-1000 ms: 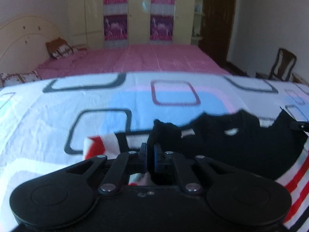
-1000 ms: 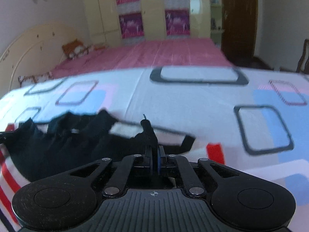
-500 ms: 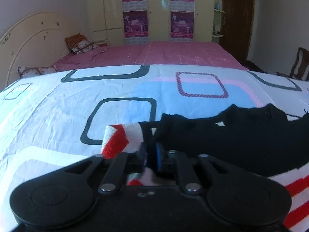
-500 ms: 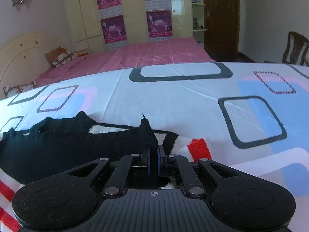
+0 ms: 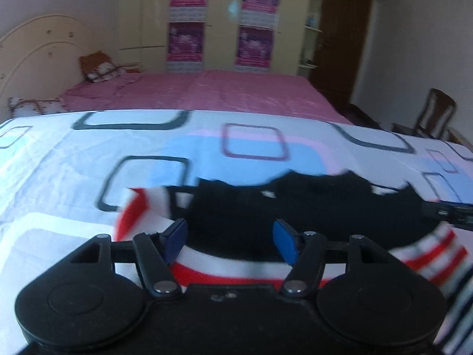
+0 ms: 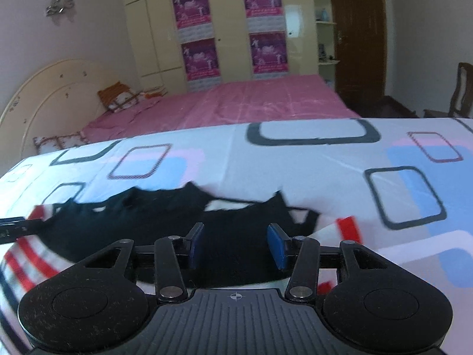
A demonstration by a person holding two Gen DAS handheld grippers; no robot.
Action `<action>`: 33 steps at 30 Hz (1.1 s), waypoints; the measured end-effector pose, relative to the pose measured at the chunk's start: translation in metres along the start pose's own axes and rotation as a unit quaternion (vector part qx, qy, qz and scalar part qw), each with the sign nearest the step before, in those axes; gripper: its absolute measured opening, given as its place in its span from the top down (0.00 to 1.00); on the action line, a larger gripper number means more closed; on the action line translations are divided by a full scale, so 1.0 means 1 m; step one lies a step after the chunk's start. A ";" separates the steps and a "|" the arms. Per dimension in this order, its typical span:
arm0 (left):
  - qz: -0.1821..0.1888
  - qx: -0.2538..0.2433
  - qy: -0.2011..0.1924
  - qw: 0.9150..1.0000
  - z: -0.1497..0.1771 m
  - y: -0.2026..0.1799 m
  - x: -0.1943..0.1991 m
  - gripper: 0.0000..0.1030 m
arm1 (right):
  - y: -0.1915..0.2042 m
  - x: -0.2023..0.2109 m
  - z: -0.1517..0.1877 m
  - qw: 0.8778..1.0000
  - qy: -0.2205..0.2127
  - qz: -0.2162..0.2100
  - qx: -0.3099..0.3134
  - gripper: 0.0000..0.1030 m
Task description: Fold small clothes
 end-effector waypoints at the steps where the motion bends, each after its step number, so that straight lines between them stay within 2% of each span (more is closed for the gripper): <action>1: 0.004 -0.006 0.003 1.000 0.003 -0.007 0.003 0.35 | 0.008 -0.002 0.003 1.000 0.006 -0.001 0.006 0.54; 4: 0.013 -0.011 0.022 1.000 0.016 -0.022 0.004 0.35 | 0.023 -0.008 0.012 1.000 0.019 -0.014 0.013 0.54; 9: -0.009 -0.015 0.041 0.999 0.034 -0.022 -0.004 0.34 | 0.033 -0.018 0.029 0.999 0.044 -0.021 0.015 0.54; 12: -0.018 -0.023 0.040 0.999 0.038 -0.017 -0.007 0.30 | 0.020 -0.017 0.036 0.999 0.048 -0.002 0.008 0.54; 19: -0.043 -0.020 0.036 0.998 0.042 0.015 -0.003 0.30 | -0.018 0.003 0.043 0.997 0.044 0.058 0.003 0.54; 24: -0.048 -0.015 0.035 0.998 0.047 0.031 0.005 0.32 | -0.019 0.010 0.045 0.996 0.045 0.076 0.008 0.54; 27: -0.048 -0.007 0.035 0.998 0.043 0.030 0.017 0.36 | -0.003 0.019 0.042 0.998 0.031 0.041 -0.019 0.54; 33: 0.004 -0.022 0.014 1.000 0.047 0.004 0.044 0.36 | 0.057 0.020 0.048 0.999 0.033 -0.006 0.002 0.54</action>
Point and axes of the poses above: each gripper's, at about its wrist camera, not at the fingertips, and x roughly against the way its jaws point, y to its left, z to its underside, the point moved 6 cm from there along -x, roughly the way its jaws point, and after that the axes turned 15 degrees about -z, right-handed, at the moved point
